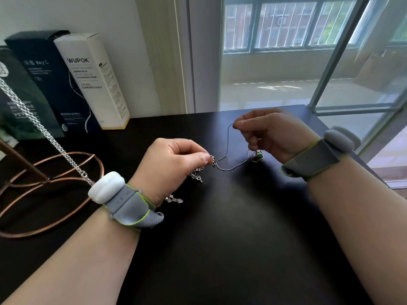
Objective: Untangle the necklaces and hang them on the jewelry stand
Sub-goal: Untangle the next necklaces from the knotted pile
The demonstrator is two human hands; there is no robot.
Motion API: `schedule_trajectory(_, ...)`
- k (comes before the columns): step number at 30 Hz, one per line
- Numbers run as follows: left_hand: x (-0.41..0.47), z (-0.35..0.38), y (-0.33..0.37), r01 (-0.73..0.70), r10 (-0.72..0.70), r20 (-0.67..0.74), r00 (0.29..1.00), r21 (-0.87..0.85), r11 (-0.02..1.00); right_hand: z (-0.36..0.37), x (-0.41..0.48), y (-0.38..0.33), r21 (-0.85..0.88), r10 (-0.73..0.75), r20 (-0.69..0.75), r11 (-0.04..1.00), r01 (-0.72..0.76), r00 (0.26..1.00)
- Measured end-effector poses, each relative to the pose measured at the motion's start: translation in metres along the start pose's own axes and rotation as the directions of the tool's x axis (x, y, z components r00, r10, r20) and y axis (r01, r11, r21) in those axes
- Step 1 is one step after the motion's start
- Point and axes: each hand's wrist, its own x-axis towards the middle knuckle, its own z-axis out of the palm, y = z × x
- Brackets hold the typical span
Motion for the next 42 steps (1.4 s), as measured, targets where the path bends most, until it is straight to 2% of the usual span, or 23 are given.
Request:
schedule_trajectory(7, 0.000, 0.002, -0.004, -0.132, 0.108, 0.097, 0.990, 0.308, 0.942, 0.000, -0.001, -0.001, 0.127, -0.032, 0.097, 0.992, 0.019, 0.995)
schedule_trajectory(11, -0.001, 0.000, -0.005, -0.160, 0.125, 0.114, 0.986, 0.393, 0.906, 0.003, -0.004, -0.004, 0.106, -0.043, 0.170, 0.994, 0.025, 0.985)
schedule_trajectory(16, -0.001, 0.004, -0.001, -0.127, 0.131, -0.003, 0.991, 0.205, 0.970, 0.009, -0.011, -0.011, 0.043, -0.058, 0.233, 0.998, 0.050, 0.971)
schedule_trajectory(21, -0.002, 0.006, 0.002, -0.140, 0.139, 0.101, 0.985, 0.001, 0.990, 0.012, -0.020, -0.024, -0.058, -0.095, 0.275, 0.992, 0.115, 0.957)
schedule_trajectory(24, -0.007, 0.012, 0.007, -0.148, 0.162, 0.117, 0.980, -0.119, 0.982, 0.012, -0.025, -0.031, -0.101, -0.096, 0.263, 0.987, 0.126, 0.960)
schedule_trajectory(34, -0.008, 0.012, 0.019, -0.196, 0.194, -0.035, 0.980, -0.285, 0.938, 0.002, -0.048, -0.047, -0.252, -0.018, 0.162, 0.966, 0.059, 0.987)
schedule_trajectory(38, -0.010, 0.011, 0.035, -0.181, 0.175, -0.052, 0.983, -0.408, 0.895, 0.000, -0.060, -0.053, -0.227, -0.015, 0.154, 0.973, 0.050, 0.988)
schedule_trajectory(42, -0.015, 0.007, 0.055, -0.201, 0.200, -0.050, 0.979, -0.442, 0.874, 0.001, -0.070, -0.061, -0.216, -0.034, 0.150, 0.974, 0.067, 0.988)
